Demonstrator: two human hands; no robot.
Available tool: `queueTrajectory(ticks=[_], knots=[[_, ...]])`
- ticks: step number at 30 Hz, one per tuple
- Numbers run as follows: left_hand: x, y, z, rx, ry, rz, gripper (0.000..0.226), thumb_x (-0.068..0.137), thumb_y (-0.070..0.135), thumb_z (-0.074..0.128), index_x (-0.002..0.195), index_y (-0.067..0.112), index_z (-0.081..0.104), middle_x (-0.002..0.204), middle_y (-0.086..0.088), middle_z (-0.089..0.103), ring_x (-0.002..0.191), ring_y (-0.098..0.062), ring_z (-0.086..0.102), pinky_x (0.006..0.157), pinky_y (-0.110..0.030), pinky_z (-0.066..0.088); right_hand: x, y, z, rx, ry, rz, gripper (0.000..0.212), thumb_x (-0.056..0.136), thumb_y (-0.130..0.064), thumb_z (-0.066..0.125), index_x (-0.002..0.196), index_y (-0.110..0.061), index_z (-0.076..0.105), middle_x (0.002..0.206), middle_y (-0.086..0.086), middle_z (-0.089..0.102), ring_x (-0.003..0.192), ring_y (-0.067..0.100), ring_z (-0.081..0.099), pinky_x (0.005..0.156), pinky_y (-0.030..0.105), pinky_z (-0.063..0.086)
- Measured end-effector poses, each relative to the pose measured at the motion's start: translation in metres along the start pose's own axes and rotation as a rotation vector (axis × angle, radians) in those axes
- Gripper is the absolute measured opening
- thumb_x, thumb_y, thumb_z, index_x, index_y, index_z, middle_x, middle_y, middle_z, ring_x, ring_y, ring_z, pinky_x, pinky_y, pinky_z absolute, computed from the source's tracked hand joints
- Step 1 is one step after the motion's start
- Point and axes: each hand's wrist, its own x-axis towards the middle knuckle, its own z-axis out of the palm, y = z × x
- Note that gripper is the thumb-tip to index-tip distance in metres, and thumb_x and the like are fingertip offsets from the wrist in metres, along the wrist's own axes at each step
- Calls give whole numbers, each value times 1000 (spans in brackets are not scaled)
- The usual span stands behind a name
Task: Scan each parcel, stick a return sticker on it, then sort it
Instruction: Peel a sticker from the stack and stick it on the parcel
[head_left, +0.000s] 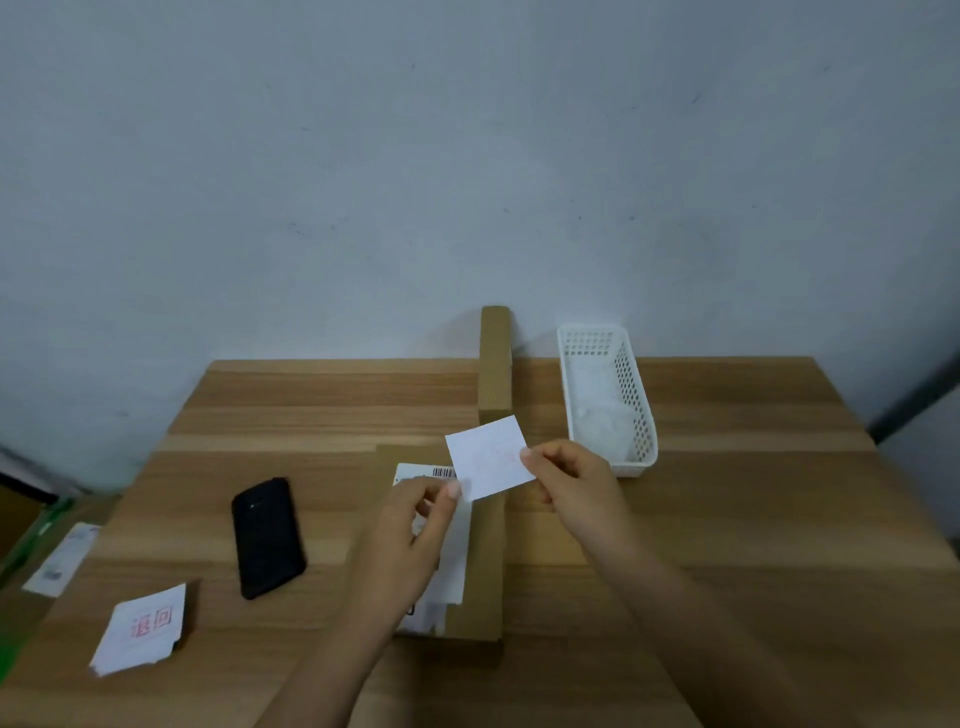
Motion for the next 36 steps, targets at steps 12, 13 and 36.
queueTrajectory(ticks=[12,13,36], knots=[[-39,-40,-27,2,-167,93,29,100,32,46,71,24,46,72,9,51,71,-4,49,56,-17,36,-76,46,58,-385,206,-103,18,92,-36,61,85,-20,65,77,-7,65,71,6,60,58,14,46],[-44,-44,-25,55,-180,110,29,100,32,46,72,25,46,73,10,50,71,-4,49,56,-19,36,-81,53,60,-436,215,-90,18,93,-38,60,84,-22,65,76,-8,63,70,6,60,57,13,45],[-58,-72,-7,540,-236,301,18,97,35,48,92,22,59,95,6,56,93,-16,50,77,-30,35,-84,106,66,-842,159,-233,23,95,-29,56,76,-25,45,77,-9,48,69,6,44,62,16,29]])
